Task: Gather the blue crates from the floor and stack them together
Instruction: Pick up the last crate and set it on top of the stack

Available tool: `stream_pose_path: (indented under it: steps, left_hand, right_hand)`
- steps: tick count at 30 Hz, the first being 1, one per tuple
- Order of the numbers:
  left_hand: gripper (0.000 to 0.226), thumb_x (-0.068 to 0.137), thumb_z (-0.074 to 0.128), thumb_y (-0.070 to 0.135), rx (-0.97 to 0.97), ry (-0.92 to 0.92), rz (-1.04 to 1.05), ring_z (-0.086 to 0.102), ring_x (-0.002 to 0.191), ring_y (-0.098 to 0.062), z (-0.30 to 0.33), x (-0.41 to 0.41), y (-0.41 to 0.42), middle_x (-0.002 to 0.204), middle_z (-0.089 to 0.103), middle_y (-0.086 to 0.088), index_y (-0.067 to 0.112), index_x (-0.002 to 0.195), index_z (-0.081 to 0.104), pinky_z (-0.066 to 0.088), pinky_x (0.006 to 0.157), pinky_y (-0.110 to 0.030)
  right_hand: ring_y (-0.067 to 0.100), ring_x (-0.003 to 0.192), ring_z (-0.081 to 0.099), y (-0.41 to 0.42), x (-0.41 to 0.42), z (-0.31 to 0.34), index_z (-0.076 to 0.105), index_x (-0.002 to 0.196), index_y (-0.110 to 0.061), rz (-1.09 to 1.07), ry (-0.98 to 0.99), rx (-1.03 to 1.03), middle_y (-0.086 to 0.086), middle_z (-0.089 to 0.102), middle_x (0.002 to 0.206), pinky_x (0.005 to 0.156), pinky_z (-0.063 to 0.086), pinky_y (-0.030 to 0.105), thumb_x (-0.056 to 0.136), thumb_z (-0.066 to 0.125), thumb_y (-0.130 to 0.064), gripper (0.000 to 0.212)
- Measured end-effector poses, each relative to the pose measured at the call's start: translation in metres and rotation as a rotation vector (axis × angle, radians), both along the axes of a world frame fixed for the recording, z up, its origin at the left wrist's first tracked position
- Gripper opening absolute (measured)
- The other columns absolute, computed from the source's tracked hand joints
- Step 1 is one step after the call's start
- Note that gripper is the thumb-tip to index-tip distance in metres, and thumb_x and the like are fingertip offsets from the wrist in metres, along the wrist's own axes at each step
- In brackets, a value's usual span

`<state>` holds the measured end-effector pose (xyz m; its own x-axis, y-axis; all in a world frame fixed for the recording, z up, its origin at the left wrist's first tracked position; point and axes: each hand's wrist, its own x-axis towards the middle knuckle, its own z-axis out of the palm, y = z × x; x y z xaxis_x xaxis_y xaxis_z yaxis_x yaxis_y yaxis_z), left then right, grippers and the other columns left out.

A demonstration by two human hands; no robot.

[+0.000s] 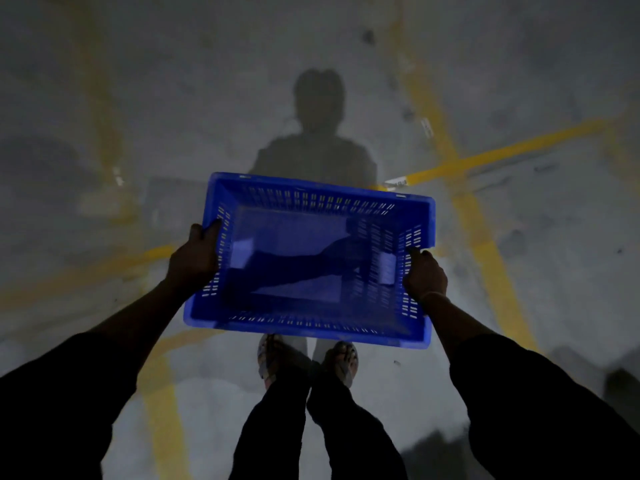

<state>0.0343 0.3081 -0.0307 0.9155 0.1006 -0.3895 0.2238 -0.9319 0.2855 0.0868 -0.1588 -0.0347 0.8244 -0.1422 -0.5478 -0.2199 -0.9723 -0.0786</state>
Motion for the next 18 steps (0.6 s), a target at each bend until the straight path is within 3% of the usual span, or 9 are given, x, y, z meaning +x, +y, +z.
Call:
stream_pose_path:
  steps: [5, 8, 12, 15, 18]
  left_hand:
    - [0.057, 0.102, 0.038, 0.029, 0.020, -0.080, 0.000, 0.048, 0.055, -0.033, 0.129, -0.046, 0.024, 0.122, 0.040, -0.027, 0.010, 0.155, 0.028, 0.050, 0.054, -0.050]
    - [0.061, 0.104, 0.048, 0.023, 0.022, -0.049, 0.127, 0.056, 0.066, -0.041, 0.194, -0.078, 0.030, 0.130, 0.035, -0.025, 0.016, 0.158, 0.021, 0.049, 0.064, -0.050]
    - [0.066, 0.100, 0.052, 0.015, 0.015, -0.128, 0.211, 0.057, 0.071, -0.043, 0.247, -0.140, 0.025, 0.124, 0.034, -0.024, 0.015, 0.159, 0.022, 0.046, 0.067, -0.051]
    - [0.060, 0.102, 0.040, 0.033, -0.010, -0.117, 0.386, 0.057, 0.085, -0.045, 0.281, -0.184, 0.014, 0.126, 0.034, -0.020, 0.022, 0.158, 0.022, 0.045, 0.077, -0.051]
    - [0.077, 0.086, 0.038, 0.040, 0.025, -0.202, 0.436, 0.059, 0.085, -0.050, 0.292, -0.234, 0.010, 0.131, 0.034, -0.024, 0.020, 0.159, 0.022, 0.050, 0.075, -0.056]
  right_hand:
    - [0.039, 0.100, 0.061, 0.025, -0.003, 0.138, 0.055, 0.129, -0.018, 0.129, -0.064, -0.037, 0.016, 0.052, 0.126, 0.077, 0.053, 0.045, 0.089, 0.062, -0.017, 0.041]
    - [0.038, 0.092, 0.060, 0.041, -0.005, 0.199, 0.060, 0.118, -0.014, 0.206, -0.119, -0.072, 0.016, 0.053, 0.121, 0.074, 0.054, 0.045, 0.092, 0.059, -0.015, 0.026]
    - [0.039, 0.094, 0.059, 0.053, -0.014, 0.252, 0.061, 0.117, -0.011, 0.331, -0.144, -0.038, 0.018, 0.051, 0.121, 0.075, 0.053, 0.044, 0.091, 0.059, -0.012, 0.026]
    - [0.042, 0.101, 0.058, 0.062, -0.020, 0.274, 0.059, 0.123, -0.007, 0.461, -0.103, -0.010, 0.021, 0.047, 0.127, 0.081, 0.053, 0.047, 0.089, 0.061, -0.013, 0.034]
    - [0.043, 0.105, 0.058, 0.074, -0.021, 0.290, 0.058, 0.125, -0.005, 0.573, -0.116, 0.053, 0.023, 0.048, 0.128, 0.084, 0.053, 0.047, 0.086, 0.064, -0.014, 0.041]
